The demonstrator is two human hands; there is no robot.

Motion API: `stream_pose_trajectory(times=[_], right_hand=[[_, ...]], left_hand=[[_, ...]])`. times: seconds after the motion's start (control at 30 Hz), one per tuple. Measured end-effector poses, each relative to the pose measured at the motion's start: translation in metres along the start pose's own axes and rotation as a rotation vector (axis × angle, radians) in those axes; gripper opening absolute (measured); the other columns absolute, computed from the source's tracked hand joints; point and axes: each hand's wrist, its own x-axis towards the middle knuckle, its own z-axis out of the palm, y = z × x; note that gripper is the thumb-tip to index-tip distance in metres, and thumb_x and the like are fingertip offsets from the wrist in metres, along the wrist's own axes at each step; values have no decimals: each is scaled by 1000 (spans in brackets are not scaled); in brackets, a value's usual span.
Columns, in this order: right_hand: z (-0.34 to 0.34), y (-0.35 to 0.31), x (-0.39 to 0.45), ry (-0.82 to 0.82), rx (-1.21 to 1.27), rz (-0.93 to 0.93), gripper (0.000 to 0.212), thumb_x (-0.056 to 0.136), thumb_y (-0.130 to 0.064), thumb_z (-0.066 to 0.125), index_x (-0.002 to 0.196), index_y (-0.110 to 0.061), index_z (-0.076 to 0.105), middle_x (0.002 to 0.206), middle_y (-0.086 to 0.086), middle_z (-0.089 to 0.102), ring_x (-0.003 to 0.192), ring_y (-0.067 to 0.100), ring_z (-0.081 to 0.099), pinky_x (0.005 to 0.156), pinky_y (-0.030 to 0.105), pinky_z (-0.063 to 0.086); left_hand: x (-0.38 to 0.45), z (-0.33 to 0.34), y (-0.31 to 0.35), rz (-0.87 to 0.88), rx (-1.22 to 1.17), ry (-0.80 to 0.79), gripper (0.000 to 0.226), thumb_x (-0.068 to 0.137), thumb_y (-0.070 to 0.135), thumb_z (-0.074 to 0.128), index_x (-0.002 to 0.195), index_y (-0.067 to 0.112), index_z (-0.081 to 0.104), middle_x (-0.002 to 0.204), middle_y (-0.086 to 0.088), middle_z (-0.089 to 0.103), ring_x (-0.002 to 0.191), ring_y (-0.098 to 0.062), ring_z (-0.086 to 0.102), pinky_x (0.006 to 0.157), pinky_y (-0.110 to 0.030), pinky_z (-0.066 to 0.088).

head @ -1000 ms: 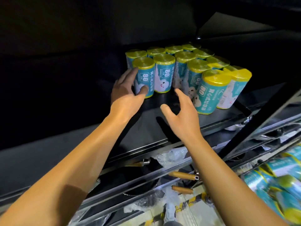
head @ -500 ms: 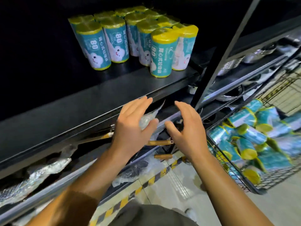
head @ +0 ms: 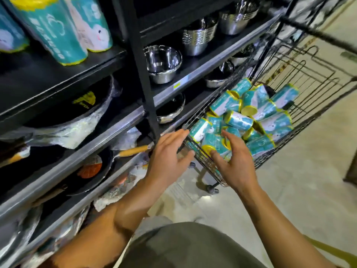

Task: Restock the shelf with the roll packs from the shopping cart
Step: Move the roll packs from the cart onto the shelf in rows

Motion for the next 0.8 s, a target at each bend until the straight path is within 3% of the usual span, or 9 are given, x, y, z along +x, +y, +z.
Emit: stream_pose_trajectory(times=[0.17,0.3,0.37,0.57,0.8], right_hand=[[-26,54,18,17,10,104,68,89,-35,73,146,-10,45,142,11,53,130,29,50,106,39,39],[-38,86,45,37,31,172,73,85,-48,64,146,-13,46,142,9,54,130,31,51,105,45,44],[-40,98,61,49,35,200,75,82,-50,62,145,-12,46,141,11,54,129,33,51,105,45,44],[-39,134,130,56,6,269,70,88,-30,74,146,-4,45,140,16,54,129,32,50,105,36,37],[-24,176,227,26,-22,387,75,90,-41,70,149,-8,39,145,15,48,129,33,52,105,49,45]], left_hand=[[30,47,26,-24,13,-67,62,85,45,57,140,14,56,140,-2,59,132,-23,49,110,-30,34],[60,79,35,1,38,-160,63,85,42,59,141,14,54,141,-4,58,131,-24,50,112,-35,36],[78,95,35,1,52,-204,65,86,44,57,144,16,51,144,-3,55,134,-23,47,114,-35,35],[154,140,23,1,60,-285,62,92,31,67,148,14,45,149,-4,49,137,-24,41,115,-33,29],[256,192,1,-37,28,-318,61,86,25,74,138,5,51,138,-12,57,125,-32,53,102,-32,38]])
